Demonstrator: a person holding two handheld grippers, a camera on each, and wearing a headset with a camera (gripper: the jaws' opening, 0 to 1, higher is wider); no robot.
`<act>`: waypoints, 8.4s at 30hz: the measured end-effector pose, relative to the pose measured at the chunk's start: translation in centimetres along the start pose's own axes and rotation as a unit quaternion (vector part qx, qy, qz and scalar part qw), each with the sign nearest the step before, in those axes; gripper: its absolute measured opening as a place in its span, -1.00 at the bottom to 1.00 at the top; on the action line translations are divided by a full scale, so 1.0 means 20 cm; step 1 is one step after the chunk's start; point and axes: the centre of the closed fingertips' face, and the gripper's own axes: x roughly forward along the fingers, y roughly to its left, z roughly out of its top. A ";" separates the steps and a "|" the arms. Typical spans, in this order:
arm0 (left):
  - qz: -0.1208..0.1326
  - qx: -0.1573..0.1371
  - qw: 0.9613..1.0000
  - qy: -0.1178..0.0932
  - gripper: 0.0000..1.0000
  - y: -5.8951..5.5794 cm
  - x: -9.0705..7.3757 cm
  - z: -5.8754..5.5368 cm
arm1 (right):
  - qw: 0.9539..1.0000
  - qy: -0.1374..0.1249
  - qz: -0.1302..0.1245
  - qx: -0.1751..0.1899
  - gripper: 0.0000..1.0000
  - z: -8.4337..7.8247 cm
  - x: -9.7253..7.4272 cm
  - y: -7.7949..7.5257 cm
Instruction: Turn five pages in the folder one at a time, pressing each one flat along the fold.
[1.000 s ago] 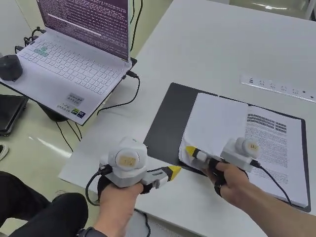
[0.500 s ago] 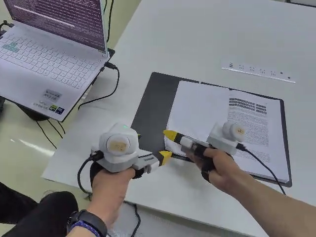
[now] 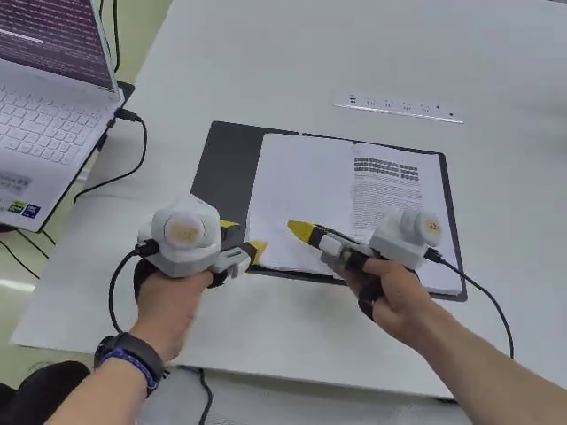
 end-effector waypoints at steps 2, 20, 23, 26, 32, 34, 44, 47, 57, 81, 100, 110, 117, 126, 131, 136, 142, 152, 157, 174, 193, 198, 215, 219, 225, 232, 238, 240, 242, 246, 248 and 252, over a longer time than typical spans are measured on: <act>-0.003 -0.001 1.000 0.006 -0.57 0.00 0.03 -0.01 | 1.000 -0.002 -0.006 -0.002 -0.47 0.01 -0.03 -0.02; -0.004 -0.031 0.999 0.043 -1.00 0.04 0.16 -0.18 | 1.000 0.000 -0.029 -0.006 -0.57 0.05 -0.15 -0.14; 0.002 -0.032 0.997 0.064 -1.00 0.03 0.16 -0.23 | 0.999 -0.003 -0.033 -0.005 -0.59 0.08 -0.16 -0.16; 0.003 -0.042 0.997 0.058 -1.00 0.03 0.15 -0.22 | 0.999 -0.005 -0.036 -0.013 -0.65 0.11 -0.17 -0.19; 0.005 -0.043 0.997 0.057 -1.00 0.02 0.15 -0.21 | 0.999 -0.004 -0.041 -0.020 -0.69 0.16 -0.15 -0.26; 0.006 -0.046 0.997 0.058 -1.00 0.02 0.15 -0.21 | 0.999 -0.004 -0.044 -0.022 -0.70 0.18 -0.14 -0.30; 0.009 -0.048 0.997 0.062 -1.00 0.03 0.16 -0.20 | 0.997 -0.022 -0.062 -0.029 -0.76 0.33 -0.09 -0.45; 0.008 -0.048 0.997 0.064 -1.00 0.03 0.16 -0.20 | 0.997 -0.030 -0.067 -0.025 -0.79 0.37 -0.08 -0.49; 0.008 -0.044 0.996 0.071 -1.00 0.03 0.17 -0.20 | 0.996 -0.042 -0.072 -0.012 -0.83 0.38 -0.01 -0.51; 0.014 -0.041 0.997 0.070 -1.00 0.04 0.18 -0.20 | 0.996 -0.047 -0.070 -0.014 -1.00 0.42 0.04 -0.58; 0.010 -0.038 0.997 0.072 -1.00 0.06 0.18 -0.22 | 0.991 -0.100 -0.085 0.003 -1.00 0.55 0.12 -0.67; 0.008 -0.032 0.997 0.074 -1.00 0.07 0.18 -0.23 | 0.990 -0.107 -0.094 0.003 -1.00 0.63 0.18 -0.72; 0.009 -0.030 0.997 0.074 -1.00 0.07 0.19 -0.23 | 0.988 -0.110 -0.106 0.001 -1.00 0.70 0.23 -0.76; 0.007 -0.031 0.997 0.073 -1.00 0.07 0.19 -0.23 | 0.981 -0.150 -0.116 0.045 -1.00 0.83 0.29 -0.85; 0.007 -0.030 0.997 0.073 -1.00 0.07 0.19 -0.23 | 0.978 -0.160 -0.118 0.058 -1.00 0.84 0.30 -0.85; 0.007 -0.027 0.997 0.073 -1.00 0.07 0.19 -0.23 | 0.980 -0.155 -0.114 0.050 -1.00 0.82 0.29 -0.82; 0.009 -0.026 0.997 0.073 -1.00 0.07 0.19 -0.23 | 0.983 -0.148 -0.106 0.038 -1.00 0.79 0.28 -0.81; 0.009 -0.027 0.997 0.070 -1.00 0.07 0.19 -0.23 | 0.987 -0.132 -0.095 0.021 -1.00 0.69 0.22 -0.75; 0.010 -0.030 0.997 0.066 -1.00 0.07 0.19 -0.23 | 0.989 -0.120 -0.087 0.009 -1.00 0.63 0.19 -0.72; 0.013 -0.014 0.998 0.064 -1.00 0.06 0.19 -0.23 | 0.991 -0.112 -0.072 0.003 -1.00 0.41 0.04 -0.58; 0.013 -0.008 0.998 0.058 -1.00 0.06 0.19 -0.23 | 0.991 -0.116 -0.070 0.017 -1.00 0.18 -0.12 -0.44; 0.013 -0.011 0.998 0.056 -1.00 0.07 0.19 -0.23 | 0.991 -0.111 -0.073 0.020 -1.00 0.14 -0.14 -0.42; 0.015 -0.016 0.999 0.047 -1.00 0.06 0.19 -0.23 | 0.994 -0.084 -0.069 0.020 -1.00 -0.04 -0.25 -0.42; 0.015 -0.017 0.999 0.045 -1.00 0.06 0.19 -0.23 | 0.994 -0.079 -0.066 0.022 -1.00 -0.08 -0.28 -0.41; 0.018 -0.019 0.999 0.041 -1.00 0.06 0.18 -0.23 | 0.995 -0.071 -0.064 0.022 -1.00 -0.13 -0.31 -0.38; 0.020 -0.018 0.999 0.041 -1.00 0.06 0.18 -0.23 | 0.995 -0.066 -0.064 0.027 -1.00 -0.16 -0.33 -0.36; 0.021 -0.020 0.999 0.045 -1.00 0.06 0.18 -0.23 | 0.995 -0.060 -0.070 0.036 -1.00 -0.18 -0.34 -0.35; 0.022 -0.022 0.998 0.049 -1.00 0.06 0.18 -0.23 | 0.995 -0.057 -0.071 0.038 -1.00 -0.17 -0.34 -0.36; 0.023 -0.022 0.998 0.055 -1.00 0.05 0.18 -0.22 | 0.995 -0.052 -0.074 0.038 -1.00 -0.17 -0.34 -0.35; 0.019 -0.012 0.997 0.069 -0.90 0.02 0.19 -0.22 | 0.995 -0.043 -0.081 0.036 -1.00 -0.16 -0.34 -0.34; 0.019 -0.009 0.997 0.069 -0.82 0.00 0.18 -0.21 | 0.995 -0.042 -0.083 0.033 -1.00 -0.15 -0.35 -0.34; 0.007 -0.010 0.998 0.067 -0.62 -0.06 0.15 -0.18 | 0.995 -0.041 -0.085 0.015 -0.88 -0.10 -0.40 -0.34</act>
